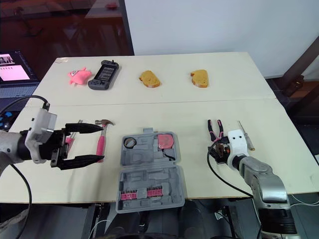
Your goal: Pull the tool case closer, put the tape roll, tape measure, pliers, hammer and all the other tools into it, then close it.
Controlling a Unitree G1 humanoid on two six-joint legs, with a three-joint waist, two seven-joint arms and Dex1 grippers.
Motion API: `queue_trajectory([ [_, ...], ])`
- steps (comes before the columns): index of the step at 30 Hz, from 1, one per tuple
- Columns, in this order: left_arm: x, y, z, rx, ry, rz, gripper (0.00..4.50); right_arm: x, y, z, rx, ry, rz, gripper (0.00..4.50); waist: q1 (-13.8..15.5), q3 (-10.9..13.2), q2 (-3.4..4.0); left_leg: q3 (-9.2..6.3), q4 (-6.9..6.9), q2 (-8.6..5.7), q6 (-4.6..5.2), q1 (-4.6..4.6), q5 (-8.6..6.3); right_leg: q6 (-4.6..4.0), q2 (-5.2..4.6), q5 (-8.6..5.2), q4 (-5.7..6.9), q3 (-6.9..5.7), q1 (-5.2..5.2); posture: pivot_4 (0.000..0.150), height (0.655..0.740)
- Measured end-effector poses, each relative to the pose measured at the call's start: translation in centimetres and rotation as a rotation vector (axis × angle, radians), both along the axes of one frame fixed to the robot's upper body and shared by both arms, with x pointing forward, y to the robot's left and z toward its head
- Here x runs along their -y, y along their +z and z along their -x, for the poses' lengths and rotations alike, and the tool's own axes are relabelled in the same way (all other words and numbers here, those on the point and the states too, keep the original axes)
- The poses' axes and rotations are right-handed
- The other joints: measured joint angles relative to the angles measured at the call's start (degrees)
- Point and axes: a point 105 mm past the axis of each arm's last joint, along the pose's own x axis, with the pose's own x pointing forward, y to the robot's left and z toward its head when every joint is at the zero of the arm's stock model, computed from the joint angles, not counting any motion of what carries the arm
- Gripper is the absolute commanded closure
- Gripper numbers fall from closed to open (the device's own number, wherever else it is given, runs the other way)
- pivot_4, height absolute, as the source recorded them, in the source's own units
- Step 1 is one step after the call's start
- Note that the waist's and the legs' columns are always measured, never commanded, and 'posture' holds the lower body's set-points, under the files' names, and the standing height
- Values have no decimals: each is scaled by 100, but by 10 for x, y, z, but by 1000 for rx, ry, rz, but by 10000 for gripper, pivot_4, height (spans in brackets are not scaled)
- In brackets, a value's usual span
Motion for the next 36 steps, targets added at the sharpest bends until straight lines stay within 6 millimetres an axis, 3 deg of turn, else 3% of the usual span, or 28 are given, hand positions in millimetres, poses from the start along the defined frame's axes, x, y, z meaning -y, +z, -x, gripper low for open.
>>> queue_trajectory([
  [2,-2,0,0,0,9,-3,0,-1,-1,-1,4,-5,-6,716,-2,0,0,0,0,0,0,1,0,0,0,0,0,0,1,1500,7400],
  [4,-3,1,0,3,12,-3,0,-3,-1,-2,10,-15,-14,6177,-6,-1,-1,0,0,0,0,2,0,0,1,0,1,0,2,1500,7400],
  [6,-3,1,0,5,13,-3,0,-3,-1,-6,18,-31,-16,13732,-16,-1,-1,0,1,0,0,3,0,0,1,0,3,1,2,1500,7400],
  [10,-3,1,0,7,16,-2,0,0,-1,-10,25,-60,-11,34042,-80,-1,-1,-2,1,0,0,4,0,3,2,2,5,0,2,1500,7400],
  [11,-3,1,0,8,17,-2,0,0,-2,-10,28,-64,-13,35226,-90,-1,-1,-2,0,0,0,4,0,4,3,2,6,0,2,1500,7400],
  [24,-5,-2,1,-5,18,1,0,-5,4,-15,45,-31,-25,35160,-107,2,5,0,0,0,0,5,0,16,4,9,11,2,-1,1500,7400],
  [29,-15,-18,2,-60,64,17,0,-20,53,-24,93,271,90,35160,-116,15,26,9,0,2,1,2,0,19,4,9,15,2,-7,1500,7400],
  [36,-42,-43,10,-102,169,13,0,-82,111,-25,100,765,172,35160,-130,17,25,6,0,8,0,-1,0,2,1,-1,14,-2,-12,1500,7400],
])
